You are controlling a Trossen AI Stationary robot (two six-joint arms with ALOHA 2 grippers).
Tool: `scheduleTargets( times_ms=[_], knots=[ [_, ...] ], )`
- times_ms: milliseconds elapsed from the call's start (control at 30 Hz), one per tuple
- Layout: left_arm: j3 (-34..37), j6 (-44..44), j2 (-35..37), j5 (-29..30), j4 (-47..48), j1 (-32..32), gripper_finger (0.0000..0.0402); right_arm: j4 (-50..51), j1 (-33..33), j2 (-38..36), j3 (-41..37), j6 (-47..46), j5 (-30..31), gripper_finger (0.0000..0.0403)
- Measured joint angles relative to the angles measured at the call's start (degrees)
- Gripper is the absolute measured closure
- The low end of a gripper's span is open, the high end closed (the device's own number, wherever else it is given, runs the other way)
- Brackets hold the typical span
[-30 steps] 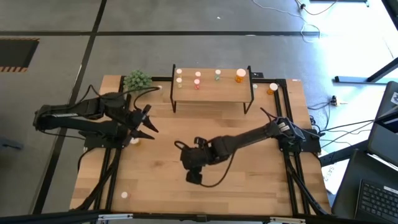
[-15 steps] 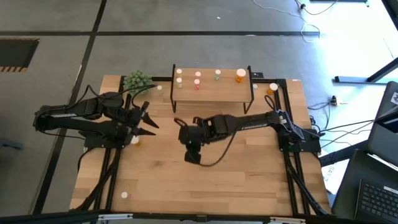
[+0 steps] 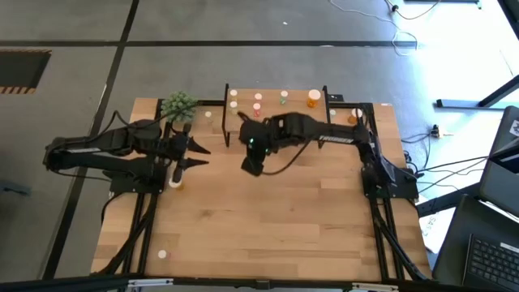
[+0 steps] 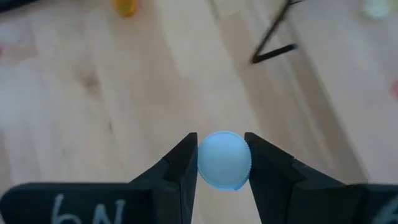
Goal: Pick and place medicine bottles onto shelf by color
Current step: Put the bottom blue pill bottle on the shelf aligned with the other blue pill bottle
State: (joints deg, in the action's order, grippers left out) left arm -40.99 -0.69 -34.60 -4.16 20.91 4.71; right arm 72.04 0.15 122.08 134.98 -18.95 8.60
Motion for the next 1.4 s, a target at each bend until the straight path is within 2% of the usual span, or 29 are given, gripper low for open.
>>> scheduleTargets(
  times_ms=[167,533,767,967,1200,1400],
  knots=[
    [0.0,-1.0,-2.1,3.6,-4.8,0.0,0.026,0.4,-3.3,-1.1,0.1,1.4,2.0,0.0283],
    [0.0,-2.5,-10.9,4.7,-9.2,0.0,0.026,3.5,-10.4,-2.6,-0.1,1.3,3.5,0.0283],
    [0.0,-3.0,-12.7,6.4,-13.5,0.3,0.026,8.0,-14.5,-3.8,-0.1,2.9,7.3,0.0283],
    [0.0,-5.4,-12.7,6.9,-16.4,2.1,0.026,8.0,-19.0,-3.8,-0.5,4.1,2.8,0.0283],
    [0.0,-5.5,-12.7,11.6,-19.5,4.3,0.026,8.0,-23.7,-3.8,-0.7,3.4,-0.4,0.0283],
    [0.0,-5.5,-12.7,11.6,-20.4,4.9,0.026,7.8,-25.2,-3.7,-0.7,1.7,-0.7,0.0283]
  ],
)
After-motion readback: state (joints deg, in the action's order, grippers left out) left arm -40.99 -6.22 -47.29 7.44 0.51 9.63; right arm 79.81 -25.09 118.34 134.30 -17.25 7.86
